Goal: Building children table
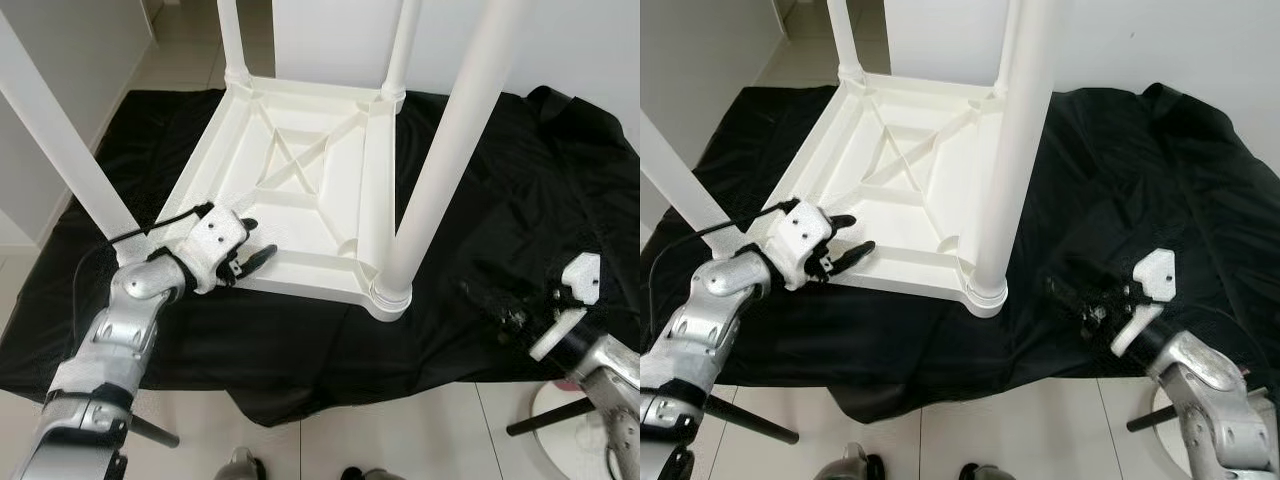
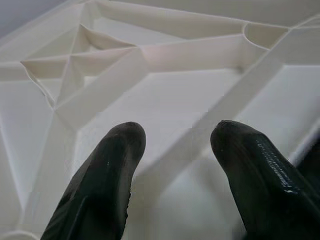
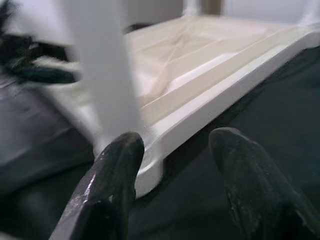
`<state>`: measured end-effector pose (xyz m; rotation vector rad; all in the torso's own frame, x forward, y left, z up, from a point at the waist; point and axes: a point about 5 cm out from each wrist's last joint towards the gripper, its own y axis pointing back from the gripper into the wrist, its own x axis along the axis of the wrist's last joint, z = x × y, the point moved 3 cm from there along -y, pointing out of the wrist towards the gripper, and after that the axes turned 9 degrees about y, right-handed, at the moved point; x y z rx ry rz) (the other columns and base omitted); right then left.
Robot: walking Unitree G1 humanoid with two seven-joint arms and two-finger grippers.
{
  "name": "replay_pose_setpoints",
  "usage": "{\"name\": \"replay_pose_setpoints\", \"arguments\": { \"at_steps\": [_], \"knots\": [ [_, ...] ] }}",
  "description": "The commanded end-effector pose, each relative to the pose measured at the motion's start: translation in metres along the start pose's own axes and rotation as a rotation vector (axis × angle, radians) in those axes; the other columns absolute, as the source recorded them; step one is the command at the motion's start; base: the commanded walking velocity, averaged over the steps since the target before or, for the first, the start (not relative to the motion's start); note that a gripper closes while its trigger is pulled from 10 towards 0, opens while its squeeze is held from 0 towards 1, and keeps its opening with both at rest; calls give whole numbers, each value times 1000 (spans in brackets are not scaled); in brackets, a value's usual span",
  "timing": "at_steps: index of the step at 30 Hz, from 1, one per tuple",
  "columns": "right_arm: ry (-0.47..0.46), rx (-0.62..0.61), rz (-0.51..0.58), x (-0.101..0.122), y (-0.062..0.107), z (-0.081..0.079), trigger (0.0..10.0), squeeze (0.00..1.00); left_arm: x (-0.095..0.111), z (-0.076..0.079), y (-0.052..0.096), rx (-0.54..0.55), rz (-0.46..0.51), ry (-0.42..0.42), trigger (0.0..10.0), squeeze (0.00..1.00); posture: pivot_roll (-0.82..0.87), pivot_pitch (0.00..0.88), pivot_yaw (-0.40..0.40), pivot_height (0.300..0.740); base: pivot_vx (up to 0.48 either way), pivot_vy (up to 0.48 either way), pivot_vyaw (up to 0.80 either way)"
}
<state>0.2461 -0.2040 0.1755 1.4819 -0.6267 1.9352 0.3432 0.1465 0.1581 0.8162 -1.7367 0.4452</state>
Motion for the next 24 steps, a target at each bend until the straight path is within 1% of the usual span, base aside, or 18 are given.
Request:
{"name": "replay_pose_setpoints", "arguments": {
  "at_steps": [1,3,4,5,6,8,9,11,13,14,15,16,17,18,19,22,24],
  "knots": [
    [-17,73,11,2,-4,-12,10000,0,2,-2,4,20,4,11,10000,0,1,100,-22,740,0,0,0],
    [-25,123,16,3,-10,-19,10000,0,2,1,10,0,12,49,10000,0,1,100,-22,740,0,0,0],
    [-30,137,18,3,-13,-21,10000,0,2,3,13,-17,15,70,10000,0,1,100,-22,740,0,0,0],
    [-30,137,18,3,-13,-21,10000,0,2,3,13,-17,15,70,10000,0,1,100,-22,740,0,0,0],
    [-36,154,25,4,-17,-23,10000,0,2,7,17,-41,21,101,10000,0,4,95,-25,740,0,0,0],
    [-33,178,34,4,-22,-24,10000,0,2,12,21,-61,25,129,10000,0,8,94,-30,740,0,0,0],
    [-33,178,34,4,-22,-24,10000,0,2,12,21,-61,25,129,10000,0,8,94,-30,740,0,0,0],
    [-20,159,46,3,-34,-21,10000,0,2,19,25,-71,24,126,10000,0,21,85,-43,740,0,0,0],
    [-16,155,48,3,-37,-21,10000,0,3,21,26,-71,23,121,10000,0,21,85,-43,740,0,0,0],
    [-29,165,47,3,-38,-22,10000,78,3,22,26,-64,22,129,10000,0,28,82,-52,740,0,0,0],
    [-29,165,47,3,-38,-22,10000,78,3,22,26,-64,22,129,10000,0,28,82,-52,740,0,0,0],
    [-32,160,53,3,-39,-20,10000,1000,4,23,27,-54,24,134,10000,0,30,79,-54,740,0,0,0],
    [-33,154,57,4,-39,-19,10000,1000,4,24,28,-47,27,139,10000,0,31,81,-55,740,0,0,0],
    [-10,132,47,3,-39,-16,10000,1000,5,26,29,-42,27,145,10000,0,32,77,-56,740,0,0,0],
    [1,133,38,2,-39,-15,10000,0,4,28,30,-40,25,148,10000,0,34,75,-61,740,0,0,0],
    [14,133,33,1,-39,-14,10000,0,3,30,31,-42,22,151,10000,0,34,73,-62,740,0,0,0],
    [24,96,34,0,-44,-8,10000,0,1,33,32,-45,13,167,10000,0,36,71,-63,740,0,0,0]
  ]
}}
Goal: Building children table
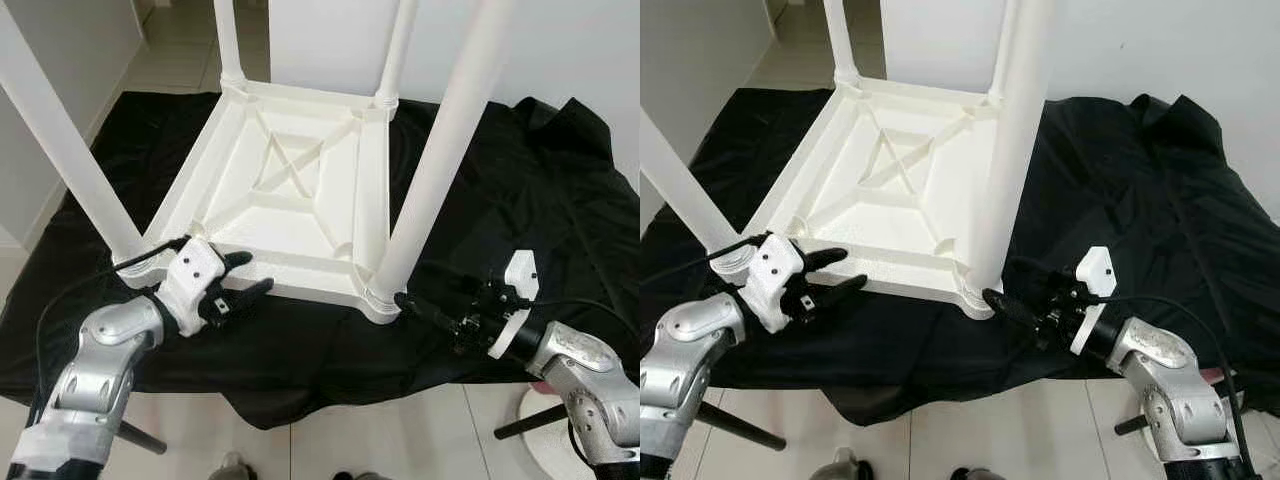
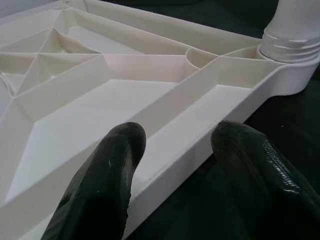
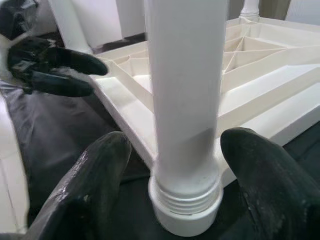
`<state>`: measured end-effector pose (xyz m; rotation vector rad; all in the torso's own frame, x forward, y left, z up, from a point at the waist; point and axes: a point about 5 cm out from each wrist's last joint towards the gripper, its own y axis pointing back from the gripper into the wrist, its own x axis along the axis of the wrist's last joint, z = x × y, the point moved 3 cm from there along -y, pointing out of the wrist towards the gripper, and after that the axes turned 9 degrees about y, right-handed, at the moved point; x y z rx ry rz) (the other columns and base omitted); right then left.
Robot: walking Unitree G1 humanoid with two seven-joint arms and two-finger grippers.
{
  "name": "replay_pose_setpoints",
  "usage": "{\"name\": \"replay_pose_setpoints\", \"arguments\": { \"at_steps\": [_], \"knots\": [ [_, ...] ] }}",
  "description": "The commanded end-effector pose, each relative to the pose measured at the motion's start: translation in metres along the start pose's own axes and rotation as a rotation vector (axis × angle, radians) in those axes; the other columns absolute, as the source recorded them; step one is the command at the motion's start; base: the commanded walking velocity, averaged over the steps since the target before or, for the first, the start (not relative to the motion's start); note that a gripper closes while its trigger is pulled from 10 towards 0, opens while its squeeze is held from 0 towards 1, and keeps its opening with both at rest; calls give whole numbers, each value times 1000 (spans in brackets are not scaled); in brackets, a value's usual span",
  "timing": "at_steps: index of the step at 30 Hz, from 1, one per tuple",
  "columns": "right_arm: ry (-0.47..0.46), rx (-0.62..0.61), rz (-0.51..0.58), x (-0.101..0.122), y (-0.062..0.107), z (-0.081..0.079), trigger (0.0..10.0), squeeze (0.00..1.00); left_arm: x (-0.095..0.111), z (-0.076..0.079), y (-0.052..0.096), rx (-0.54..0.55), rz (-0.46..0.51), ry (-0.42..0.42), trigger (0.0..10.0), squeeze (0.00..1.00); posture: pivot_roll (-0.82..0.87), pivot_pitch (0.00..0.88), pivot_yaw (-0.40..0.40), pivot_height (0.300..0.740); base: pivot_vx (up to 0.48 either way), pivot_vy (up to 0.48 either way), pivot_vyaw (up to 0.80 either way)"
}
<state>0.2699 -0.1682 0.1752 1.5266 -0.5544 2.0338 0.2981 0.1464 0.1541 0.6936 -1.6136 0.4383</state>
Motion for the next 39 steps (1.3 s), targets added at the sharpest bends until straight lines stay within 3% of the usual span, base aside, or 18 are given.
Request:
{"name": "replay_pose_setpoints", "arguments": {
  "at_steps": [1,11,14,24,30,33,35,39],
  "knots": [
    [11,-17,0,-2,-4,3,10000,0,-3,2,1,32,-9,24,10000,0,38,66,-63,740,0,0,0],
    [33,-22,11,-9,-24,2,10000,0,-2,20,6,-47,-10,88,10000,0,47,62,-58,740,0,0,0],
    [-14,-84,33,-13,-33,7,10000,0,-2,24,6,-42,0,119,10000,0,47,61,-55,740,0,0,0],
    [-44,-162,37,-23,-52,11,10000,0,7,48,-3,-63,45,140,10000,0,53,71,-48,740,0,0,0],
    [-98,-208,10,-36,-63,7,10000,0,18,66,-15,-67,97,221,10000,0,57,60,-50,740,0,0,0],
    [-87,-229,16,-37,-65,7,10000,0,24,68,-22,-41,133,229,10000,0,54,53,-55,740,0,0,0],
    [-31,-249,-11,-41,-64,10,10000,0,29,68,-28,-22,152,201,10000,0,55,48,-61,740,0,0,0],
    [3,-233,-25,-43,-63,10,10000,0,29,70,-29,-23,143,203,10000,0,49,46,-70,740,0,0,0]
  ]
}}
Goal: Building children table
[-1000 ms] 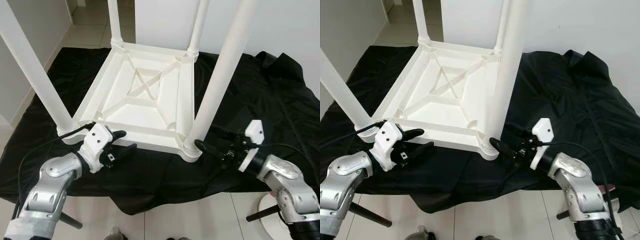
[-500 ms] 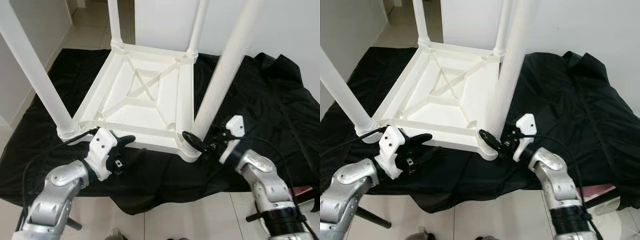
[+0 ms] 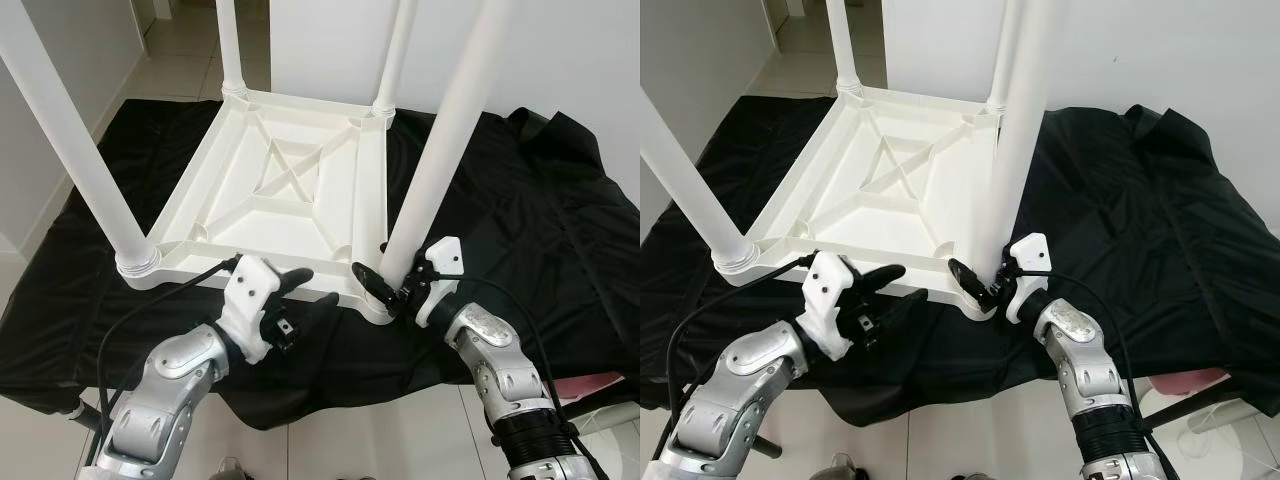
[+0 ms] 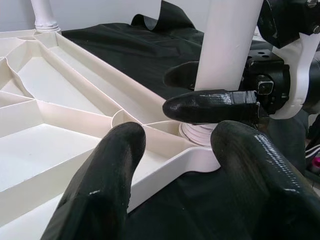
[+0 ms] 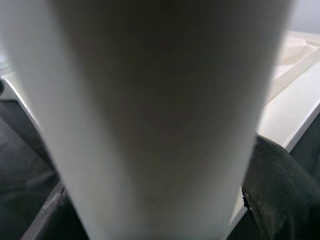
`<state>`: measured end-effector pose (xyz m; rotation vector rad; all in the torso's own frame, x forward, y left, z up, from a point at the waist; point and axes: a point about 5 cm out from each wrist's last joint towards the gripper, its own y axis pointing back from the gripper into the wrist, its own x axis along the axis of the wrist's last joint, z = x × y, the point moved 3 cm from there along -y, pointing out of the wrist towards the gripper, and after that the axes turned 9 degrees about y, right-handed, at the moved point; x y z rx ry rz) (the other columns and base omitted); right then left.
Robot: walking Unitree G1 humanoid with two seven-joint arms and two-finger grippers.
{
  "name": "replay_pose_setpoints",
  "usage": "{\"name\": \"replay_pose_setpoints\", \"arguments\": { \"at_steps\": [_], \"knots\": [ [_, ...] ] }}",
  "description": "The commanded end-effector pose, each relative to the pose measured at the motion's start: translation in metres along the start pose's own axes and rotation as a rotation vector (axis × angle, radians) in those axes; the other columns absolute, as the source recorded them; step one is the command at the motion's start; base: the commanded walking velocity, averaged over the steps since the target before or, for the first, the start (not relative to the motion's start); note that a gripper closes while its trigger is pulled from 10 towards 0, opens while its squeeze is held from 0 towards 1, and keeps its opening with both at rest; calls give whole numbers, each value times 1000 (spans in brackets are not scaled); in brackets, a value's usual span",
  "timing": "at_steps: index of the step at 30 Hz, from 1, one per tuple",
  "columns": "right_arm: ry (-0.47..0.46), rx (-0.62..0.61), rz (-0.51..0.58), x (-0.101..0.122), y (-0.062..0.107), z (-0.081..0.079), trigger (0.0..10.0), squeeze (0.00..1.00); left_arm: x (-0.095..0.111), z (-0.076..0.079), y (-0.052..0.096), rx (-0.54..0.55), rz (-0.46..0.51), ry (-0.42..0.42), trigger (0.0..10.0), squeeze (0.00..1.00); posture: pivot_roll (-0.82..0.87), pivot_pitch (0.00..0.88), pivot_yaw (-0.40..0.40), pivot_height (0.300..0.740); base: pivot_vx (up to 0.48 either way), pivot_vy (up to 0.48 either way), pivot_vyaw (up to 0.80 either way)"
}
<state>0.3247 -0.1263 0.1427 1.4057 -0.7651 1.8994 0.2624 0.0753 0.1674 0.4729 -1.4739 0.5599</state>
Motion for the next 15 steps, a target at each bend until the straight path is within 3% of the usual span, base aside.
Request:
{"name": "replay_pose_setpoints", "arguments": {
  "at_steps": [1,7,8,9,10,12,13,15],
  "knots": [
    [18,-11,-31,-6,3,5,10000,0,0,0,-1,27,-4,-12,10000,0,49,46,-70,740,0,0,0],
    [49,16,-56,-11,5,7,10000,0,0,6,-5,29,-3,-24,10000,0,49,43,-85,740,0,0,0],
    [56,23,-52,-10,5,7,7569,0,1,7,-6,27,-2,-26,10000,0,49,43,-85,740,0,0,0],
    [56,23,-52,-10,5,7,7569,0,1,7,-6,27,-2,-26,10000,0,49,43,-85,740,0,0,0],
    [57,23,-48,-9,4,8,4118,0,1,8,-7,25,-1,-30,10000,0,49,43,-85,740,0,0,0],
    [60,22,-43,-8,3,9,4118,0,1,9,-7,25,-1,-34,10000,0,49,43,-85,740,0,0,0],
    [60,18,-36,-7,3,10,0,0,0,10,-8,26,0,-33,10000,0,53,39,-95,740,0,0,0],
    [60,15,-31,-6,3,12,0,0,-1,12,-9,17,-6,-23,10000,0,56,37,-98,740,0,0,0]
  ]
}}
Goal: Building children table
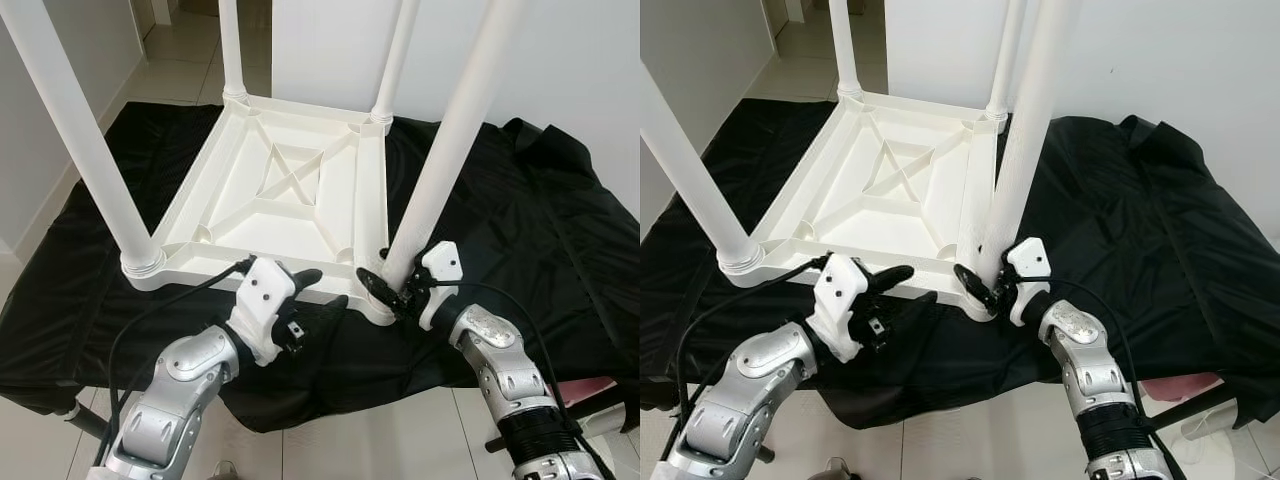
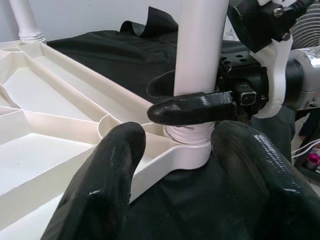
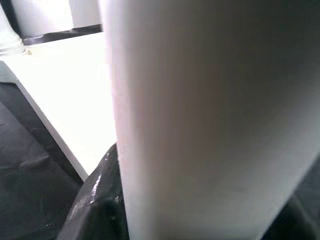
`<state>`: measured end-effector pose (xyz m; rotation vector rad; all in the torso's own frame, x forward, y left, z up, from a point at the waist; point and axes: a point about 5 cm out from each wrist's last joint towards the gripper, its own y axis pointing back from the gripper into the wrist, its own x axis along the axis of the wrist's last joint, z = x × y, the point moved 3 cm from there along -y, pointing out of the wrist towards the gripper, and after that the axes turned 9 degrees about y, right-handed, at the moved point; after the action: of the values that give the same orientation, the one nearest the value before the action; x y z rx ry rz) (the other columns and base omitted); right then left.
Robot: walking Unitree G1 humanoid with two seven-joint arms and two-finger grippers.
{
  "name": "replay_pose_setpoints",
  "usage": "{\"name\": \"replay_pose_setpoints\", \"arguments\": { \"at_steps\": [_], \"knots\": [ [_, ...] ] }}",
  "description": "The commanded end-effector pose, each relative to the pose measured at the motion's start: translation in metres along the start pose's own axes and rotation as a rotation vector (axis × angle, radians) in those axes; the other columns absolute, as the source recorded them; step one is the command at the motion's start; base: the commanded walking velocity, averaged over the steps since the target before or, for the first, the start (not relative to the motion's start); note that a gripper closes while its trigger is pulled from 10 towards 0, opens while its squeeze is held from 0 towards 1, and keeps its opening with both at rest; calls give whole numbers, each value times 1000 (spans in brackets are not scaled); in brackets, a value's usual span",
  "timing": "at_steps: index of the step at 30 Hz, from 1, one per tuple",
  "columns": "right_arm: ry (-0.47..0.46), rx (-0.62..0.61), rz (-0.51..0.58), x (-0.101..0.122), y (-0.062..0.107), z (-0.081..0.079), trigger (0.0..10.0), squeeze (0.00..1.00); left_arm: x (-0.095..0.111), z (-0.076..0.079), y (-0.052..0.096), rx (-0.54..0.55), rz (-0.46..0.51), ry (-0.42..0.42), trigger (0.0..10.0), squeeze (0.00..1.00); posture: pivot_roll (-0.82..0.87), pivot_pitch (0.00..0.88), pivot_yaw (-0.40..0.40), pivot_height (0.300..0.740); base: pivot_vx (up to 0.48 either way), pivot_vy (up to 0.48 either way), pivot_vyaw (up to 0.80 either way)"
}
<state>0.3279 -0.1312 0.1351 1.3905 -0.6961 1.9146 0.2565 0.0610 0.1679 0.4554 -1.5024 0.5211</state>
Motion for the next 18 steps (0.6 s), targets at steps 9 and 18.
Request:
{"name": "replay_pose_setpoints", "arguments": {
  "at_steps": [9,18],
  "knots": [
    [-16,-63,-6,0,2,9,4431,0,-5,3,0,45,-10,19,10000,0,69,32,-109,740,0,0,0],
    [-82,-227,8,5,3,8,10000,0,-5,1,-2,76,-8,10,10000,0,69,25,-119,740,0,0,0]
  ]
}}
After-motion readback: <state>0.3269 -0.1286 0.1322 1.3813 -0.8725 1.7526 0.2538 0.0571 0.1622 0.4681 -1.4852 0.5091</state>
